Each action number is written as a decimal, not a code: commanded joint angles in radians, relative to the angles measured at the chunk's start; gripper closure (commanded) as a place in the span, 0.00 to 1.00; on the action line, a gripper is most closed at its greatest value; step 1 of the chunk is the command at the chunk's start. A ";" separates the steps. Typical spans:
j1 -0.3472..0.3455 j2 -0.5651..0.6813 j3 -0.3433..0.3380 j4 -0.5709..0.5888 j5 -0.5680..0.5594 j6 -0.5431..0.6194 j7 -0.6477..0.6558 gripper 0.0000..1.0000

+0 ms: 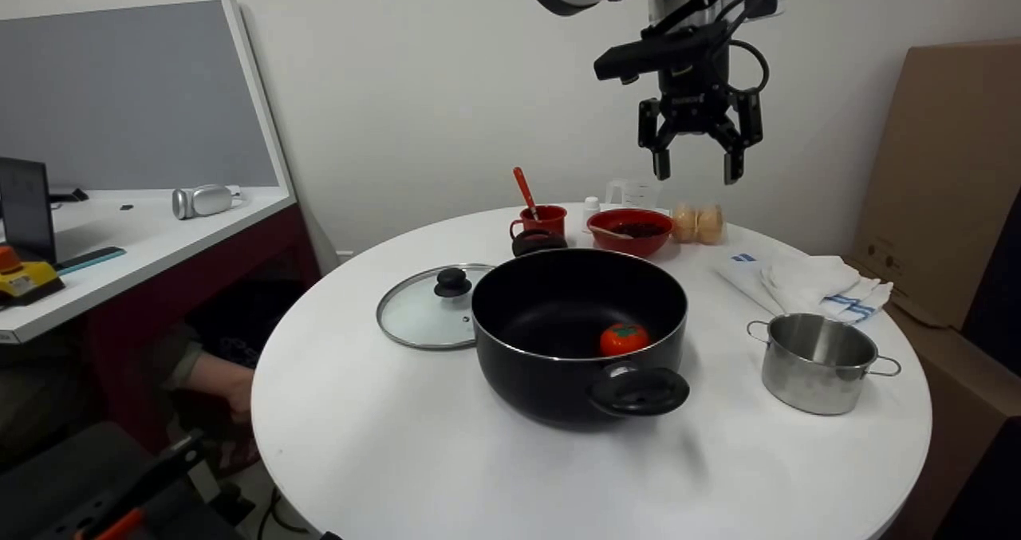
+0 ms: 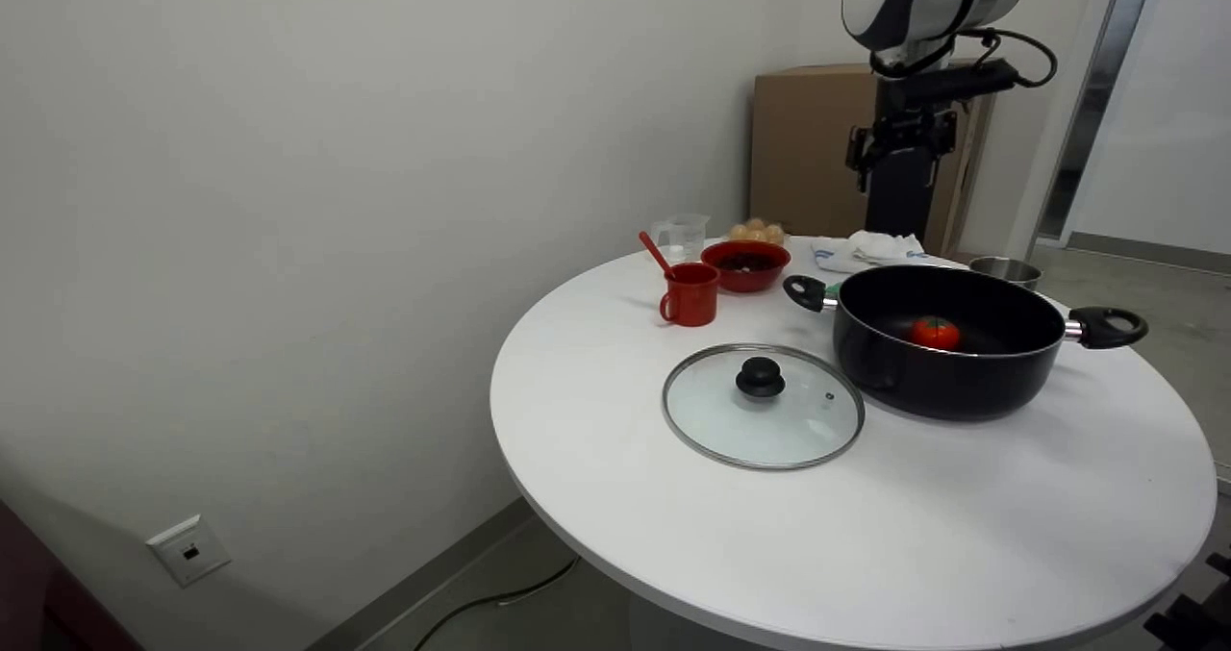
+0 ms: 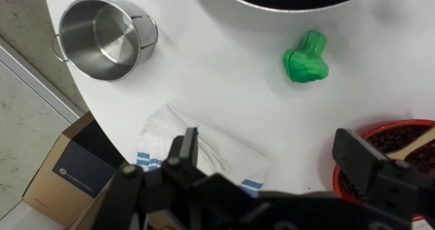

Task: Uncover the pot and place the tomato and broccoli toys inside then cover it up again

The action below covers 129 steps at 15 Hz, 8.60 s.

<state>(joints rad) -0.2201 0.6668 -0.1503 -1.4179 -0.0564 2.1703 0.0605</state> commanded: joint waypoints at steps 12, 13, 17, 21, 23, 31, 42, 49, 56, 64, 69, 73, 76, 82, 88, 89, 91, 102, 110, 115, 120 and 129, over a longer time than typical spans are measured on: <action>-0.014 0.195 0.046 0.171 0.088 0.053 -0.005 0.00; -0.014 0.205 0.051 0.174 0.092 0.046 -0.007 0.00; -0.002 0.236 0.058 0.149 0.091 0.035 -0.002 0.00; 0.006 0.268 0.060 0.139 0.086 0.025 -0.003 0.00; 0.009 0.280 0.059 0.139 0.085 0.020 -0.001 0.00; 0.013 0.292 0.058 0.137 0.079 0.023 -0.010 0.56; 0.017 0.196 0.081 0.108 0.089 0.035 -0.038 0.85; 0.037 0.019 0.100 0.060 0.074 -0.036 -0.081 0.85; 0.071 -0.237 0.090 -0.203 0.029 -0.120 -0.149 0.85; 0.093 -0.517 0.070 -0.629 -0.079 -0.127 -0.158 0.85; 0.079 -0.534 0.024 -0.722 -0.198 -0.061 -0.073 0.85; 0.059 -0.472 -0.011 -0.693 -0.204 0.008 -0.047 0.85; 0.056 -0.423 -0.017 -0.660 -0.182 0.033 -0.050 0.85; 0.068 -0.274 -0.005 -0.565 -0.170 0.060 -0.050 0.85; 0.090 -0.152 0.014 -0.486 -0.169 0.063 -0.056 0.85; 0.092 -0.138 0.015 -0.475 -0.169 0.062 -0.056 0.85; 0.097 -0.104 0.011 -0.453 -0.182 0.070 -0.060 0.85; 0.110 -0.052 0.004 -0.408 -0.192 0.082 -0.058 0.18; 0.121 -0.180 0.045 -0.432 -0.157 0.021 -0.086 0.00; 0.144 -0.259 0.074 -0.399 -0.140 -0.043 -0.075 0.00; 0.191 -0.280 0.113 -0.335 -0.114 -0.063 -0.035 0.00; 0.308 -0.252 0.160 -0.315 -0.100 -0.022 0.138 0.00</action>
<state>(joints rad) 0.0578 0.4004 0.0047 -1.7320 -0.1745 2.1367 0.1423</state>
